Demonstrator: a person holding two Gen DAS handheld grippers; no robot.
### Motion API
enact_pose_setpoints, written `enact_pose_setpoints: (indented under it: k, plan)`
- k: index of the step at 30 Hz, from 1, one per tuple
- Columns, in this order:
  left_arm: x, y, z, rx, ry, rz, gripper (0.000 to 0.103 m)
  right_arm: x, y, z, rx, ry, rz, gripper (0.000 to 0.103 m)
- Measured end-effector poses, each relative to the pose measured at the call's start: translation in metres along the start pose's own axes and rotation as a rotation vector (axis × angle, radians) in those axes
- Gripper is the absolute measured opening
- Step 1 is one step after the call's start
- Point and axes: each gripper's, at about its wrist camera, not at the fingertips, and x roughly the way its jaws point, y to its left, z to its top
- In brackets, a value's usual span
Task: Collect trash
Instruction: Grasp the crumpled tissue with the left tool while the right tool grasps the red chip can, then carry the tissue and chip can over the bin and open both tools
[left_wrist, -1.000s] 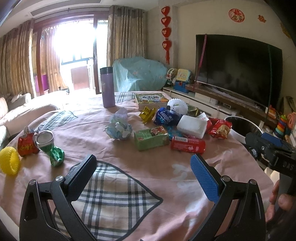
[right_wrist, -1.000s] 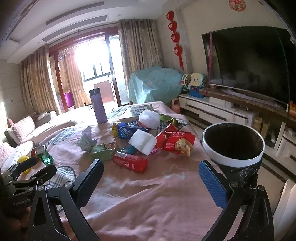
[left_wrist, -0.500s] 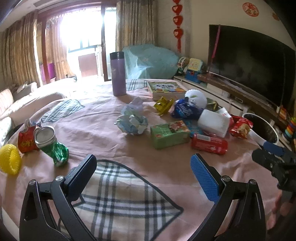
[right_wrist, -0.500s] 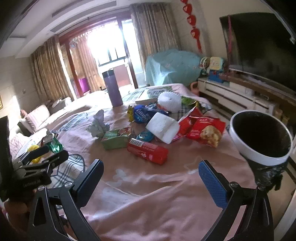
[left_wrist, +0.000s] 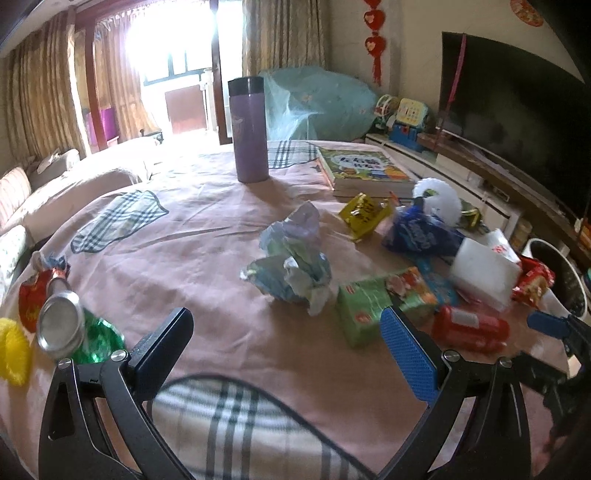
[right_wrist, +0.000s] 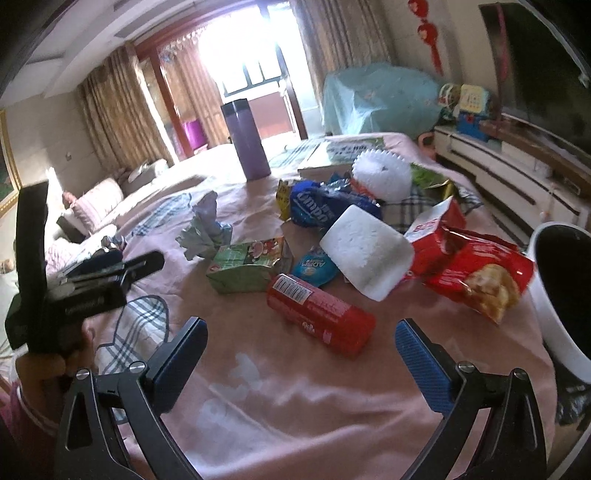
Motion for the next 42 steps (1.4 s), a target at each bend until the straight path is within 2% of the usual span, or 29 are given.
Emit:
enact_pose_setpoints:
  k: [8, 12, 13, 15, 16, 18, 19, 21, 24, 35, 42]
  plan:
    - [0.044, 0.003, 0.018, 0.001, 0.067, -0.006, 0.103, 0.037, -0.009, 0.012, -0.033, 0.099, -0.014, 0.092]
    - [0.062, 0.004, 0.020, 0.003, 0.094, -0.019, 0.100, 0.054, -0.010, 0.012, -0.057, 0.153, -0.027, 0.078]
    - [0.066, 0.005, 0.020, 0.003, 0.103, -0.031, 0.096, 0.056, -0.010, 0.011, -0.059, 0.163, -0.031, 0.072]
    - [0.071, 0.005, 0.018, 0.004, 0.125, -0.055, 0.069, 0.060, -0.011, 0.008, -0.059, 0.185, -0.030, 0.062]
    - [0.072, 0.006, 0.018, -0.007, 0.124, -0.079, 0.066, 0.060, -0.011, 0.007, -0.062, 0.186, -0.034, 0.059]
    - [0.071, 0.006, 0.019, -0.007, 0.131, -0.096, 0.044, 0.058, -0.010, 0.006, -0.071, 0.184, -0.035, 0.054]
    - [0.070, 0.005, 0.018, -0.003, 0.131, -0.098, 0.043, 0.056, -0.009, 0.006, -0.072, 0.184, -0.031, 0.051]
    - [0.064, 0.003, 0.016, 0.006, 0.118, -0.103, 0.032, 0.054, -0.008, 0.004, -0.069, 0.180, -0.023, 0.046]
    - [0.050, 0.000, 0.013, 0.008, 0.102, -0.115, 0.029, 0.048, -0.007, 0.000, -0.053, 0.169, -0.010, 0.042]
    - [-0.018, -0.011, 0.006, -0.010, 0.003, -0.179, 0.029, 0.011, -0.009, -0.010, 0.013, 0.090, 0.001, 0.037]
    - [-0.050, -0.039, 0.011, 0.025, -0.047, -0.266, 0.028, -0.018, -0.018, -0.016, 0.047, 0.026, -0.022, 0.036]
